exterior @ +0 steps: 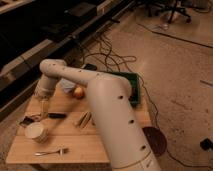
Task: Place brush in tray
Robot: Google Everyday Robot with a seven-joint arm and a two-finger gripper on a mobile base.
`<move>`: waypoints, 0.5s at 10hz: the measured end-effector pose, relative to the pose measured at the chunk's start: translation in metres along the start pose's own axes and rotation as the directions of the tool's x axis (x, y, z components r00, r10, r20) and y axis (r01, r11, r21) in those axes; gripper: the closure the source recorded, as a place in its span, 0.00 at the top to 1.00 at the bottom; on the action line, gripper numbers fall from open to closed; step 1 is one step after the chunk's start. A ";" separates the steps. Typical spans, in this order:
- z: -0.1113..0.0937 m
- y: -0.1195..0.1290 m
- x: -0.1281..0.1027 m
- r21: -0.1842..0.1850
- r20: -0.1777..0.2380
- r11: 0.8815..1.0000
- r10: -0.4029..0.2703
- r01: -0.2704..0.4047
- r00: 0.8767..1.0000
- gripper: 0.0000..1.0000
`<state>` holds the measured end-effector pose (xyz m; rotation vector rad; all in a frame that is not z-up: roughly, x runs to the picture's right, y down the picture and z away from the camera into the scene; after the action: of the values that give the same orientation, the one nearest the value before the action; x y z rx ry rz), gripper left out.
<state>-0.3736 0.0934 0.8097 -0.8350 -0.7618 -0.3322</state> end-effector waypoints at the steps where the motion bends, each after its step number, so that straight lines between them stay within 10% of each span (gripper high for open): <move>1: 0.011 0.003 0.006 -0.017 -0.004 1.000 0.006 -0.006 1.000 0.80; 5: 0.033 0.011 0.018 -0.045 -0.004 0.998 0.039 -0.039 0.999 0.80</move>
<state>-0.3708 0.1266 0.8308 -0.8910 -0.7365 -0.3168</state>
